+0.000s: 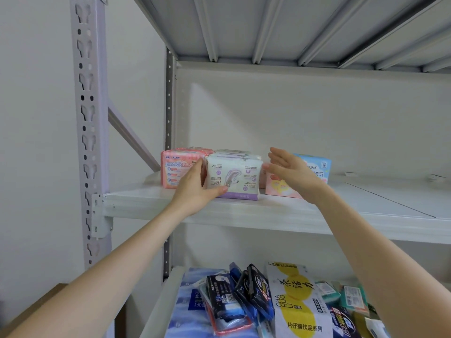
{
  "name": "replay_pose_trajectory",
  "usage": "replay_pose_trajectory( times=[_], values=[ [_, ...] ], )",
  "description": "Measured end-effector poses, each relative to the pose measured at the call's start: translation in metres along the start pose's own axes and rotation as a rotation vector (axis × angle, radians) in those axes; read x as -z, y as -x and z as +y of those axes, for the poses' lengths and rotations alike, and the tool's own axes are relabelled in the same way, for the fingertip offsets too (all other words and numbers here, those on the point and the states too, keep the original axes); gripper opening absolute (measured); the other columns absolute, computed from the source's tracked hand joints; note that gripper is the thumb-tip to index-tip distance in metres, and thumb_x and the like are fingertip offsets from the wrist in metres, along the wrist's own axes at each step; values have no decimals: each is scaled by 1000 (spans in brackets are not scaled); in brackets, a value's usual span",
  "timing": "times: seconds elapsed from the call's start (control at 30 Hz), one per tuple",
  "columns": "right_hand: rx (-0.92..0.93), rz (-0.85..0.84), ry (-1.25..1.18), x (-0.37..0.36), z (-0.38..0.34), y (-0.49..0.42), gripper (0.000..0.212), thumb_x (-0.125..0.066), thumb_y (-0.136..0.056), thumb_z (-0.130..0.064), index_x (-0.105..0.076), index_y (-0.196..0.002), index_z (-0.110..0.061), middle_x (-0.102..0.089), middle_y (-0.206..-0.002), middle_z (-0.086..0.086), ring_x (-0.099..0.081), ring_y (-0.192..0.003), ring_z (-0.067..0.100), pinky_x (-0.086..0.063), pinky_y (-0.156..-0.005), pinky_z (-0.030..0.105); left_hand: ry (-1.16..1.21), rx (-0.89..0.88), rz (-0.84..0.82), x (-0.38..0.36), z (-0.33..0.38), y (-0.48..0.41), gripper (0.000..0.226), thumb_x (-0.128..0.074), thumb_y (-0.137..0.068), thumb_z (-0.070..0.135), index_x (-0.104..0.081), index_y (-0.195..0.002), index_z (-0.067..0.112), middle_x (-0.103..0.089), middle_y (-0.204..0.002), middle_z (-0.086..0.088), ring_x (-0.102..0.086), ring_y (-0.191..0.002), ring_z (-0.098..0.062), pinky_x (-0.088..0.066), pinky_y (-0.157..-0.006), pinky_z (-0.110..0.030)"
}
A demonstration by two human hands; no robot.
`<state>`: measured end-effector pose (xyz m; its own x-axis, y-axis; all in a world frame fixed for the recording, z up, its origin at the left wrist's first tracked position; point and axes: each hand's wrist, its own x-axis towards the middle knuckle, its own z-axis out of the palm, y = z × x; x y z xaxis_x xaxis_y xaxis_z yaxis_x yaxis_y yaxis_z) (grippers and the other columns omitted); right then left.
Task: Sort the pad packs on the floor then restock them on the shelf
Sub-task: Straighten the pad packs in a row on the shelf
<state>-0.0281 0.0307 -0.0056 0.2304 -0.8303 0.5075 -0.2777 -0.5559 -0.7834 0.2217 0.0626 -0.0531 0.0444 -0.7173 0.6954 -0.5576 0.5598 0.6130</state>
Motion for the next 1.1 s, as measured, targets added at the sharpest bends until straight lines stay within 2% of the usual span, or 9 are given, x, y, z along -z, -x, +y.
replay_pose_trajectory(
  times=[0.1,0.23,0.43,0.5,0.6,0.73,0.8,1.0,1.1],
  values=[
    [-1,60,-14,14,0,22,62,-62,-92,-33,-35,-147,-22,-40,-150,-5,-41,-134,8,-36,-106,26,61,-90,79,-2,8,24,66,-79,-78,20,-46,-135,18,-46,-103,48,-40,-99,35,-31,-77,8],
    [-40,128,-50,31,-1,59,63,-60,-91,-41,-36,-147,-23,-43,-148,-7,-44,-127,6,-32,-110,30,27,-91,-13,-7,33,52,83,-73,-83,38,-28,-150,18,-33,-154,12,-29,-139,0,-26,-114,-22],
    [-85,164,-47,46,-9,108,28,-58,-93,-41,-56,-121,-46,-60,-113,-35,-53,-111,-13,-33,-107,31,49,-93,-186,-29,67,74,97,-72,-81,43,-13,-155,20,-20,-159,9,-18,-144,-2,-16,-114,-21],
    [-85,160,-59,50,-10,119,35,-58,-92,-42,-53,-127,-42,-57,-124,-29,-52,-112,-9,-32,-107,30,71,-71,-211,-38,70,75,99,-73,-80,44,-12,-155,22,-17,-160,10,-16,-145,-4,-15,-114,-22],
    [-102,171,-47,61,-3,124,58,-59,-91,-45,-40,-143,-29,-42,-147,-10,-42,-131,6,-30,-112,33,99,-37,-248,-54,79,75,99,-74,-79,46,-14,-154,24,-23,-151,25,-27,-137,-2,-22,-111,-23],
    [-135,118,-40,85,10,117,70,-60,-88,-49,-32,-149,-27,-37,-152,-8,-37,-137,9,-27,-117,38,182,-4,-221,-78,90,66,72,-75,-81,36,-30,-136,47,-34,-103,63,-38,-105,25,-25,-90,0],
    [-149,92,-40,98,15,107,72,-61,-87,-50,-32,-149,-29,-38,-151,-8,-37,-137,9,-27,-117,38,223,5,-224,-92,93,58,72,-75,-81,33,-33,-139,41,-43,-117,50,-37,-108,30,-24,-94,-2],
    [-186,-33,21,122,36,66,75,-64,-85,-51,-30,-149,-33,-40,-149,-10,-40,-135,10,-27,-116,39,231,54,-141,-127,97,25,74,-77,-80,33,-39,-142,21,-52,-137,3,-45,-130,-13,-34,-112,-34],
    [-197,-96,36,122,48,45,75,-65,-86,-46,-28,-150,-31,-37,-152,-8,-37,-137,10,-26,-117,39,278,102,-118,-132,101,10,71,-77,-80,27,-40,-140,16,-55,-135,1,-49,-127,-15,-37,-110,-40]
  ],
)
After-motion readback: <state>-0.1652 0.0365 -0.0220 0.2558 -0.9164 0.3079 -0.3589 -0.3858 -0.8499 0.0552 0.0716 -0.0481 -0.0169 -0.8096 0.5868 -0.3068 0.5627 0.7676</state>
